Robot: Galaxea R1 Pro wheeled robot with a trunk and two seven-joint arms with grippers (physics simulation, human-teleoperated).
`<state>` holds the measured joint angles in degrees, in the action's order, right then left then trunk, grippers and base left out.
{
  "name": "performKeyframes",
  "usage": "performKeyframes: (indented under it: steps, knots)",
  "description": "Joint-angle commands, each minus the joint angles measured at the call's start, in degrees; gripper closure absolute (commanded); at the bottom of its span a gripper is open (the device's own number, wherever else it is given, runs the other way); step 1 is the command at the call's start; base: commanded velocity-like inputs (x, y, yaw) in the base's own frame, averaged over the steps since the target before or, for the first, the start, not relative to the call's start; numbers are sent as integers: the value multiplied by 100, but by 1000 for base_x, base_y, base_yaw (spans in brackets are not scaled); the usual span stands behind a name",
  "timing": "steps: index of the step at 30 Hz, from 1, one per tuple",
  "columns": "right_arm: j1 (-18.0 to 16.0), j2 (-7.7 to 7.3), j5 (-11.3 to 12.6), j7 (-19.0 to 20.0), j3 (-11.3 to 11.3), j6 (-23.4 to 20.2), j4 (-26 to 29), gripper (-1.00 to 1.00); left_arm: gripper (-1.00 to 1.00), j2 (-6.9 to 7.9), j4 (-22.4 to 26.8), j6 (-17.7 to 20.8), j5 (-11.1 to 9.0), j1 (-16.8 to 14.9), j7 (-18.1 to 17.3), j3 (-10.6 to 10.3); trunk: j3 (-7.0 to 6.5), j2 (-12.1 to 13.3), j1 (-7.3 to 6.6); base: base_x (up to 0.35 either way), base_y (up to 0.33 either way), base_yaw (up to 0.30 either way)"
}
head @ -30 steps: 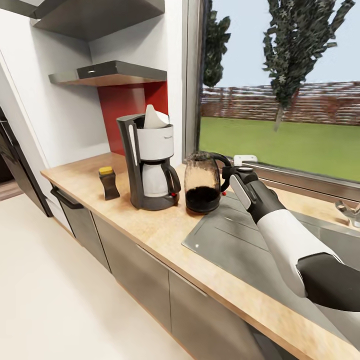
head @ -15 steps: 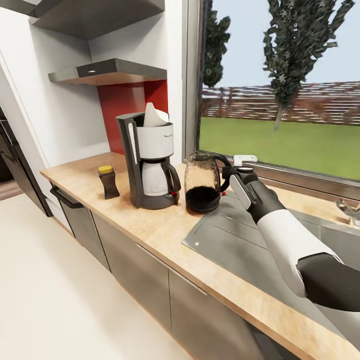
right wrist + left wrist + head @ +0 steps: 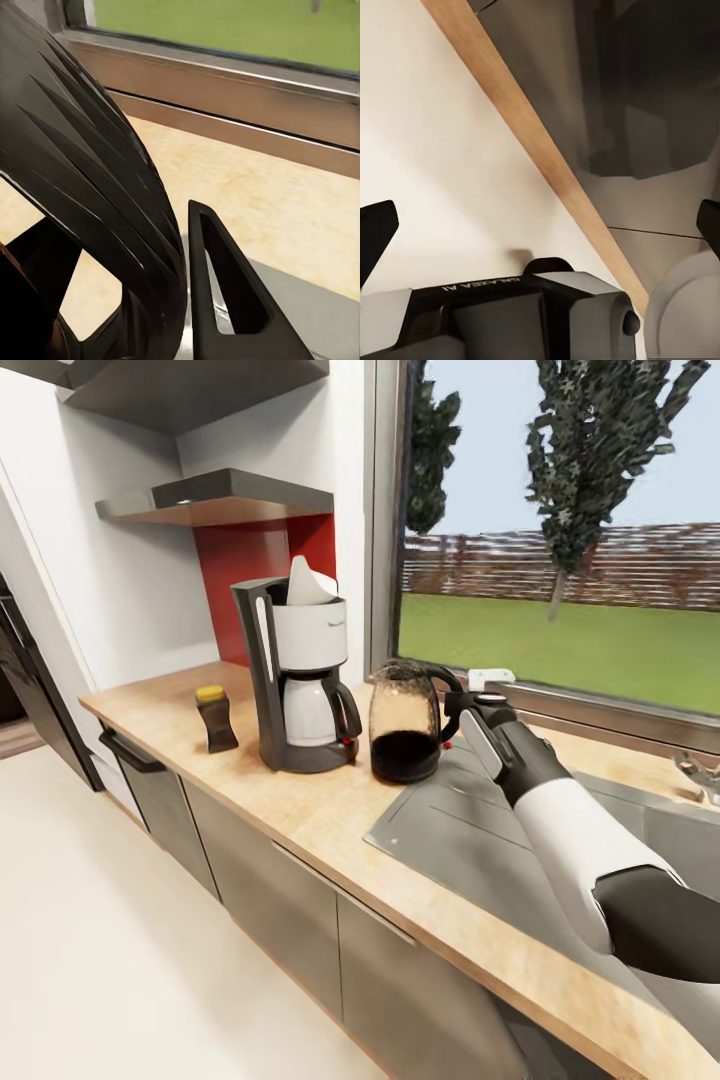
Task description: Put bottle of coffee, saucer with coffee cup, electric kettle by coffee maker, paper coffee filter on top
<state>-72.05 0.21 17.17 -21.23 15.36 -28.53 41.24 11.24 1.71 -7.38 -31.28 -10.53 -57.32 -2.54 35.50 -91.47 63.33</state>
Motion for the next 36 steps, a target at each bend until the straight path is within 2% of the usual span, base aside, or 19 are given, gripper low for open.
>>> performKeyframes:
  steps: [1,7,30,31,36]
  knots:
    - [-2,-3,42,-58,37,133,-198,100,-100,1,-4,-53,-10,-3,-8,-27,25,-43,23,0,0,0]
    - [-2,-3,49,-57,37,321,-427,100,-100,1,-4,-53,-10,-2,-7,-27,25,-43,23,0,0,0]
    - [-2,-3,50,-57,37,340,-459,100,-100,1,-1,-53,-10,-7,-16,-27,43,-84,45,0,0,0]
    - [-2,-3,50,-57,37,340,-459,-100,-100,1,-3,-53,-10,-8,-16,-27,43,-84,45,0,0,0]
    - [-2,-3,54,-50,37,340,-459,-100,-100,1,-4,-53,-10,-8,-17,-27,43,-84,45,0,0,0]
